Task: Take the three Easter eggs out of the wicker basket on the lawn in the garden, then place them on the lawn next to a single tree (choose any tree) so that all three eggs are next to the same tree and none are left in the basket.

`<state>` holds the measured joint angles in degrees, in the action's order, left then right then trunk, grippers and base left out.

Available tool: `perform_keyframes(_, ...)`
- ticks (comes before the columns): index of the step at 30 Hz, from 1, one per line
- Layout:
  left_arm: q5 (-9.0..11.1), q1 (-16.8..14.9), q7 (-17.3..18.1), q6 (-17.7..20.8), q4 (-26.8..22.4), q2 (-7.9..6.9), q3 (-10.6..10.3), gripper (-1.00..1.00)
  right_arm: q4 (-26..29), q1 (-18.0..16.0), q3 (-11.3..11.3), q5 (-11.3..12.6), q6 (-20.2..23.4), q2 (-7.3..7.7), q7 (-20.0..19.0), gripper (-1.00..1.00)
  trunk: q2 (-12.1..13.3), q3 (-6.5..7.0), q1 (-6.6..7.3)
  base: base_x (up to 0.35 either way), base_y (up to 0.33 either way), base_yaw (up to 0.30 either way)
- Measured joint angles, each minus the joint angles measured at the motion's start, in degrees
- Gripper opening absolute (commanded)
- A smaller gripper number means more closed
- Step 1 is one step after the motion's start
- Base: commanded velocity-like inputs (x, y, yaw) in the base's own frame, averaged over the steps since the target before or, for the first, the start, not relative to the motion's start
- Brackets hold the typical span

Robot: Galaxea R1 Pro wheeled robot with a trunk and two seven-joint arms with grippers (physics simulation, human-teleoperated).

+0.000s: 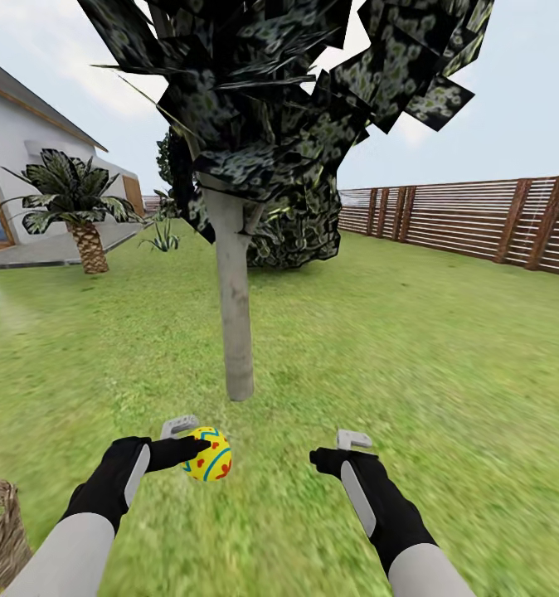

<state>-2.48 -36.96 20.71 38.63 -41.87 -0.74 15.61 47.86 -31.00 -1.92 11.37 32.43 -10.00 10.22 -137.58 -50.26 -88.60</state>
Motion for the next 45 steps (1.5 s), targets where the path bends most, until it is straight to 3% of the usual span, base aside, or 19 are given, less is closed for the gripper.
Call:
perform_keyframes(12,0.0,0.0,0.1,0.0,0.0,-0.10,0.0,-1.00,0.0,0.0,-0.1,0.0,0.0,0.00,0.0,1.00,-4.8,-2.13,-2.64,0.000,0.000,-0.037)
perform_keyframes(14,0.1,0.0,2.4,0.1,0.0,-0.30,0.3,-1.00,0.0,0.0,0.0,0.0,0.0,0.00,0.0,1.00,-5.6,-2.43,-3.08,0.000,0.000,-0.246)
perform_keyframes(17,0.1,0.0,12.7,0.1,0.0,-0.65,0.4,-1.00,0.1,0.0,0.0,0.0,0.0,0.00,0.0,1.00,-5.7,-2.97,-3.16,0.000,0.000,-0.262)
perform_keyframes(20,0.0,0.0,15.8,0.1,0.0,-0.76,0.5,-1.00,0.1,0.0,0.0,0.0,0.0,0.00,0.0,1.00,-5.7,-3.50,-3.24,0.000,0.000,-0.261)
perform_keyframes(27,-0.1,0.0,16.1,0.0,0.0,-0.79,0.4,-1.00,0.0,0.0,-0.1,0.0,-0.9,0.00,0.0,1.00,-5.8,-4.84,-3.42,0.000,0.000,-0.110)
perform_keyframes(35,-0.1,0.0,15.9,-0.1,0.0,-0.79,0.4,-1.00,0.0,0.0,-0.2,0.0,-1.7,0.00,0.1,1.00,-5.9,-6.48,-3.63,0.000,0.000,0.221)
perform_keyframes(45,-0.1,0.0,15.7,-0.1,0.0,-0.72,0.3,-1.00,0.0,0.0,-0.1,0.0,-2.1,0.00,0.0,1.00,-6.0,-8.69,-3.88,0.000,0.000,0.013)
